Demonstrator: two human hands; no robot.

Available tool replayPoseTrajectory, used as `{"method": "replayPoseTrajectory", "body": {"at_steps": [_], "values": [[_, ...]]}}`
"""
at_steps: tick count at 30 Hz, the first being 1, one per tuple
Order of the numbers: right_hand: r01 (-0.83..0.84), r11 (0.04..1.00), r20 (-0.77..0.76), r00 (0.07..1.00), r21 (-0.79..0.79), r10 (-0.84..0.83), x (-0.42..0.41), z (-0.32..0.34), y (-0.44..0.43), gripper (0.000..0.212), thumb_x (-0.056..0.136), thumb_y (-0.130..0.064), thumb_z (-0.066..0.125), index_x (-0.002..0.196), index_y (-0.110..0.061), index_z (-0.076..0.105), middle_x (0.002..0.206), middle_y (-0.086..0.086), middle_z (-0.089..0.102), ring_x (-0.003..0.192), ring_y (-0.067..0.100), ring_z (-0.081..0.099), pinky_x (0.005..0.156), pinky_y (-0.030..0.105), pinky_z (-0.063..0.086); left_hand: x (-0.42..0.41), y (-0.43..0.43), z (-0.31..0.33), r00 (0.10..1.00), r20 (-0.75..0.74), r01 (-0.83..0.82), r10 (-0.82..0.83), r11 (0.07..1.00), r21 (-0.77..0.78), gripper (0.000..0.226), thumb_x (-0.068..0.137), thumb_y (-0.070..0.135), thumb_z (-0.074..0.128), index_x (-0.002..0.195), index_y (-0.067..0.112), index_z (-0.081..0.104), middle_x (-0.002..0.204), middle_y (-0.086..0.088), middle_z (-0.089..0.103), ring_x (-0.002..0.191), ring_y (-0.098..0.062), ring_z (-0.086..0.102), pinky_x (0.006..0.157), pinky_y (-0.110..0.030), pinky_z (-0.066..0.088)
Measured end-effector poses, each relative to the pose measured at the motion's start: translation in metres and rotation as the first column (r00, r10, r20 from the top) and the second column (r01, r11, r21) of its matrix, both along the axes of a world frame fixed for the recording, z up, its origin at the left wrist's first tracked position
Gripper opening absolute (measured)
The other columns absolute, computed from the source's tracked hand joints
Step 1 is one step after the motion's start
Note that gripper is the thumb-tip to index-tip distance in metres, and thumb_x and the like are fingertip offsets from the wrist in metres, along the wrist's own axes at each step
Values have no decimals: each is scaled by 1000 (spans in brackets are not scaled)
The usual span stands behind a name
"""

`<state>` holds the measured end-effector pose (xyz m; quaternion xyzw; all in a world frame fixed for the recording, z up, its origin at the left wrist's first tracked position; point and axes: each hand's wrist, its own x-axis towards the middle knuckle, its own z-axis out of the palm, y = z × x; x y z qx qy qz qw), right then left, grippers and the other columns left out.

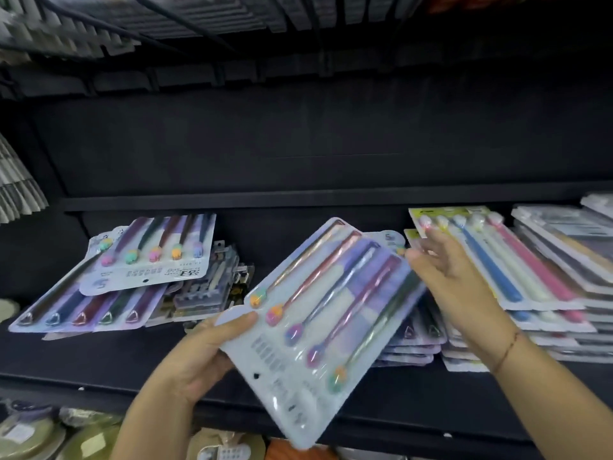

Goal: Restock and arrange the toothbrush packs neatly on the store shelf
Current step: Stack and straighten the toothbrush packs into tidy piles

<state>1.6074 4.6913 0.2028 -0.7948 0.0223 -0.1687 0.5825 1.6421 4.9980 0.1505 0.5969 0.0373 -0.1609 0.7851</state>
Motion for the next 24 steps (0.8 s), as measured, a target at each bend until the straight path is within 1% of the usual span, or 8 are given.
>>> {"method": "replayPoseTrajectory", "body": {"at_steps": [4, 6, 8, 10, 13, 16, 22, 24], "values": [[-202, 963, -306, 942, -181, 140, -16, 6, -11, 70, 75, -57, 62, 137, -29, 46, 121, -15, 59, 109, 3, 57, 95, 26, 47, -1, 11, 1, 992, -94, 92, -89, 995, 31, 95, 26, 28, 101, 110, -1, 69, 109, -31, 67, 80, -36, 71, 69, -43, 61], [-337, 941, -383, 874, -34, 299, -28, 0, -10, 43, 86, -42, 63, 125, -24, 59, 112, -14, 69, 102, 2, 65, 89, 19, 50, -6, 3, 4, 988, -104, 121, -116, 992, 44, 90, 25, 28, 102, 105, 1, 71, 106, -32, 68, 76, -36, 72, 66, -42, 61], [-366, 917, -374, 838, 157, 398, -40, -10, -12, 25, 90, -23, 61, 113, -18, 70, 109, -6, 74, 104, 10, 68, 92, 22, 49, -12, -10, 7, 987, -99, 138, -129, 987, 81, 62, 42, 29, 99, 92, 3, 76, 102, -30, 69, 74, -34, 72, 62, -39, 61], [-276, 914, -297, 883, 296, 363, -48, -24, -19, 23, 85, -18, 64, 105, -14, 75, 109, 3, 74, 105, 17, 69, 97, 30, 48, -13, -19, 7, 990, -109, 98, -88, 991, 91, 42, 69, 37, 77, 94, 3, 76, 103, -26, 71, 79, -32, 72, 68, -39, 59], [-59, 845, -167, 971, 532, 173, -56, -39, -21, 38, 73, -34, 76, 104, -14, 76, 108, 9, 74, 101, 23, 71, 87, 36, 57, -2, -20, 0, 996, -85, -10, 10, 1000, 0, 56, 85, 49, 52, 115, 4, 68, 115, -16, 71, 105, -27, 68, 91, -39, 51], [39, 697, -125, 990, 716, 73, -57, -43, -9, 40, 87, -30, 55, 119, -10, 67, 111, 8, 73, 100, 22, 71, 76, 34, 61, 6, -26, -7, 994, -83, -69, 67, 997, -27, 59, 95, 51, 40, 131, 7, 56, 129, -11, 64, 120, -23, 59, 101, -37, 44], [205, 696, -321, 946, 688, 38, -37, -45, 20, 25, 100, -33, 48, 99, -15, 65, 58, 1, 65, 46, 12, 55, 40, 25, 42, 3, -76, -27, 991, -132, 43, -37, 998, 43, 77, 97, 63, 26, 152, 9, 28, 159, -9, 28, 146, -22, 27, 119, -38, 23], [189, 635, -277, 960, 749, 41, -31, -42, 30, 24, 101, -29, 48, 95, -11, 63, 56, 4, 67, 43, 12, 59, 38, 23, 48, 2, -88, -33, 990, -124, 75, -73, 997, 9, 78, 96, 64, 26, 152, 9, 29, 155, -6, 36, 143, -18, 34, 116, -35, 28]]}}
